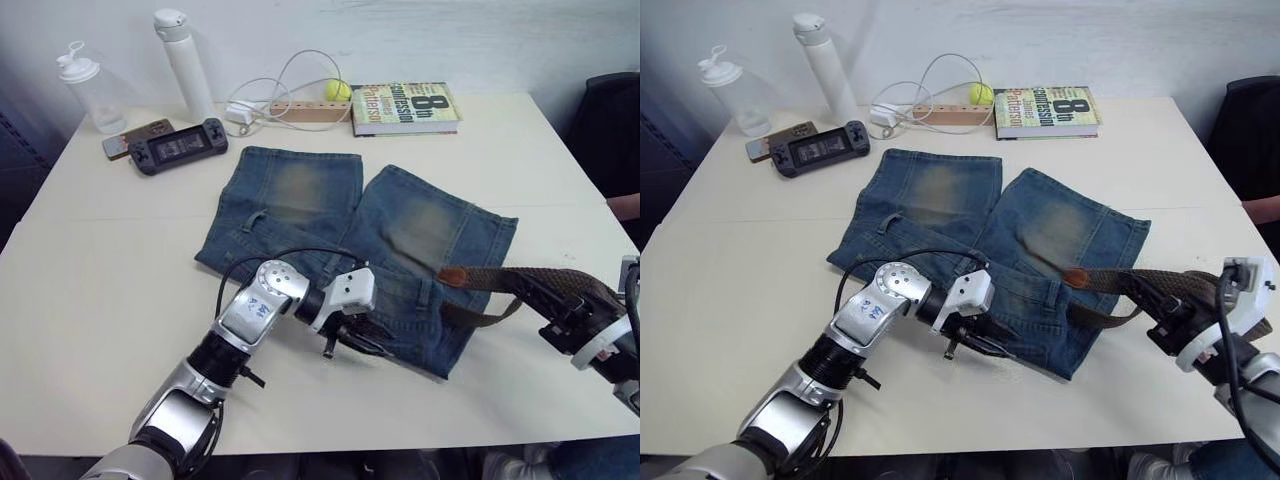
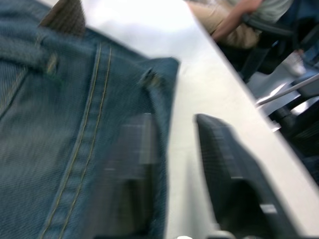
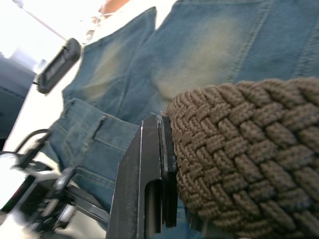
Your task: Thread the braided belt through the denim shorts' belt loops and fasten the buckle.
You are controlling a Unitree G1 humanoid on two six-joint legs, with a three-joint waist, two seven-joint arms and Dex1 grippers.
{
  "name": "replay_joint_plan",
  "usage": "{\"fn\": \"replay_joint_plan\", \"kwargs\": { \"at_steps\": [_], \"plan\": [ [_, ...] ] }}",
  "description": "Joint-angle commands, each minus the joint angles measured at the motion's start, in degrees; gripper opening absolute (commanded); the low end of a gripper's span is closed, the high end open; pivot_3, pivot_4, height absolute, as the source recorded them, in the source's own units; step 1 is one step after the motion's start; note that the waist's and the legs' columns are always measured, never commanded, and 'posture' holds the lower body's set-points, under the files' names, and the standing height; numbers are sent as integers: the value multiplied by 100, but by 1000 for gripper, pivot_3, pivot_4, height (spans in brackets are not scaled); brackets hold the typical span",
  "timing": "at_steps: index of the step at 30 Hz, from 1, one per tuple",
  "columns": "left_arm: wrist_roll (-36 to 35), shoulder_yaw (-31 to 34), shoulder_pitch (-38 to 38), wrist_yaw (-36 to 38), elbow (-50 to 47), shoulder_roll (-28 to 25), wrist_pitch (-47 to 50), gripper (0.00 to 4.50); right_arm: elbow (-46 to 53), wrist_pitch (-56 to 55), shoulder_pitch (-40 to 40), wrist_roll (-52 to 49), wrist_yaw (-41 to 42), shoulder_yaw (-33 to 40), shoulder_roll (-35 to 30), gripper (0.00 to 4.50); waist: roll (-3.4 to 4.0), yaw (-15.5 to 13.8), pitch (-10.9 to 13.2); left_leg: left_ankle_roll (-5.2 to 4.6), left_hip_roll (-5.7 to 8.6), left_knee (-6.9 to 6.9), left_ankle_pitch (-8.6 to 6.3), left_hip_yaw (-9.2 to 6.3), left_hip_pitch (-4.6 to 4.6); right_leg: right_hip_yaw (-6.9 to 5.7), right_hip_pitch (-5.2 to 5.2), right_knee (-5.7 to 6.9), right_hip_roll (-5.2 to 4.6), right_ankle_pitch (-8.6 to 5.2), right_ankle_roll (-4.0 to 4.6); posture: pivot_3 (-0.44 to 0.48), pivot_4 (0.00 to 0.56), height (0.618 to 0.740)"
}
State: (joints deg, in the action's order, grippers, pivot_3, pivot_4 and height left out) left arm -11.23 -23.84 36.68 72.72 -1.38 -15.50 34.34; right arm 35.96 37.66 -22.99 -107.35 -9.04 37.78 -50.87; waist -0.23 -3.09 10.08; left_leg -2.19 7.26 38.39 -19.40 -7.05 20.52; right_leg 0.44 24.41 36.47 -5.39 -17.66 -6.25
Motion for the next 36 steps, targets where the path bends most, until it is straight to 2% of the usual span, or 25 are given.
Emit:
{"fn": "replay_joint_plan", "kwargs": {
  "at_steps": [1, 2, 3, 7, 12, 26, 36],
  "plan": [
    [-605, 466, 79, 28, -548, -219, 494, 3717, 52, 149, -165, -463, -167, 337, -203, 0, 0, 1, 0, 0, -2, -1, 0, -1, 0, 0, 0, 0, 1, 0, 0, 0, 150, 740],
    [-737, 589, 119, 4, -624, -294, 614, 4201, 44, 189, -219, -521, -200, 368, -230, 0, 0, 0, 0, 0, -3, 1, 0, -1, 0, 0, 0, 0, 2, 0, 0, 0, 150, 740],
    [-866, 744, 168, -34, -682, -376, 723, 4419, 37, 207, -251, -551, -237, 382, -233, 0, -1, 1, 0, 0, -3, 1, 0, 0, 0, 0, -1, -1, 2, 0, 0, 0, 150, 740],
    [-1182, 1190, 315, -168, -815, -724, 885, 4419, -32, 320, -294, -565, -262, 282, -249, 0, -3, 0, 1, 0, -2, 4, 0, 0, 0, 0, -1, -1, 1, 0, 0, 0, 150, 740],
    [-1246, 1231, 185, -242, -947, -1189, 900, 4419, -289, 245, 133, -565, -481, -146, -152, 0, -3, 7, 1, 0, -2, 4, 0, 0, 0, -1, -1, -2, 2, 0, 0, 0, 150, 740],
    [-1436, 1242, -192, -731, -1348, -1393, 1037, 4419, -760, 477, 579, -467, -656, -829, -93, 0, -5, 6, 2, 0, -2, 3, 0, -2, 1, -3, -1, -4, 2, 0, 0, 0, 150, 740],
    [-1523, 1258, -255, -987, -1448, -1402, 1057, 4419, -1147, 346, 1410, -254, -1019, -1429, 102, 0, -5, 18, 2, 0, -2, 5, 0, -1, 1, -2, -1, -4, 1, 0, 0, 0, 150, 740]
  ]
}}
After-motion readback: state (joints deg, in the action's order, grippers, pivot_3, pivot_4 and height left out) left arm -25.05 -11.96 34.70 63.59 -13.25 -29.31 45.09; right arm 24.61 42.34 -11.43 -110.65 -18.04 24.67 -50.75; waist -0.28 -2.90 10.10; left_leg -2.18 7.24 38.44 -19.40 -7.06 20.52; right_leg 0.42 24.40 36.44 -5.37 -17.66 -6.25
